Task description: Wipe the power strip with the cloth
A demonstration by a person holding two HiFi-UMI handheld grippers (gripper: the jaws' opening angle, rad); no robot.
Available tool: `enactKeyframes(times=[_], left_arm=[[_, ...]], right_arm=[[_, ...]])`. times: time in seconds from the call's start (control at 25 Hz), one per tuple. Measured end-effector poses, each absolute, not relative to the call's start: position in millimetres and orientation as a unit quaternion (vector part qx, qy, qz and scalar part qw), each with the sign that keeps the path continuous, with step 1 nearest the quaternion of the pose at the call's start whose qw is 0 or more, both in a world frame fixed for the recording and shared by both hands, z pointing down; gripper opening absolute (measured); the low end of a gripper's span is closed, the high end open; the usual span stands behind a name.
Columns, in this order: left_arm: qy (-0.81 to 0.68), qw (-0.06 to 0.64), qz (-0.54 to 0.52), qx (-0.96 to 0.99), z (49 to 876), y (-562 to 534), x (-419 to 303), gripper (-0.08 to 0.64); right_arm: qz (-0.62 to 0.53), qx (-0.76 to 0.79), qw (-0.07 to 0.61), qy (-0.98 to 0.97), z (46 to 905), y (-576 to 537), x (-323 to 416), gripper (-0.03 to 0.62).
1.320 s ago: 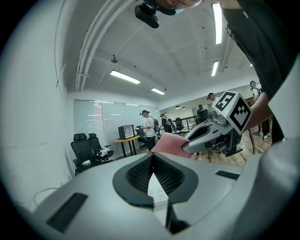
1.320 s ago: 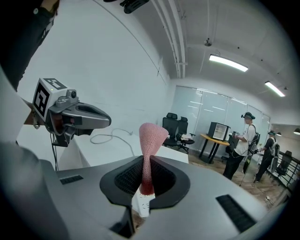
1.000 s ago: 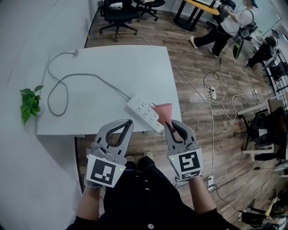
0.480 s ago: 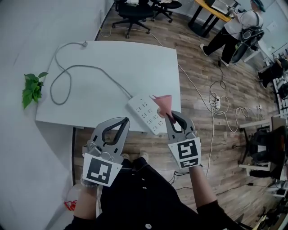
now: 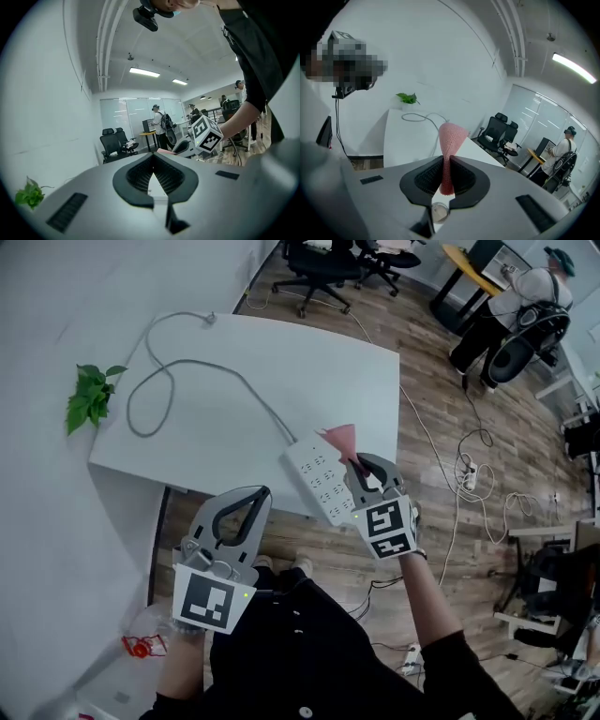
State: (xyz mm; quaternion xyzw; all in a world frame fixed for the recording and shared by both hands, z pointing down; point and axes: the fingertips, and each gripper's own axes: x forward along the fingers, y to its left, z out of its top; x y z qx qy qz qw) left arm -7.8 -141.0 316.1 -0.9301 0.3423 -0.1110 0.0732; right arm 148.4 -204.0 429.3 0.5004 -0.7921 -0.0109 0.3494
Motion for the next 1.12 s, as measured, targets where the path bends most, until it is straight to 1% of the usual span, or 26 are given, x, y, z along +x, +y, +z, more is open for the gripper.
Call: enactKeyframes(times=[0.48, 0.92, 1.12], left_arm=[[0.392, 0.063, -0.116, -0.911, 316, -139, -24, 0.014], [0.413, 0.058, -0.128, -0.900, 324, -136, -36, 0.014], [0.417, 0.053, -0.134, -0.898, 328, -133, -37, 0.014]], right_arm=[[-0.061, 0.409, 0.428, -0.804, 481, -255, 130, 0.051], [-0.074, 0.342, 0.482, -0.803, 522, -281, 114, 0.051], [-0.060, 0.319, 0.499, -0.803, 545, -286, 113, 0.051]])
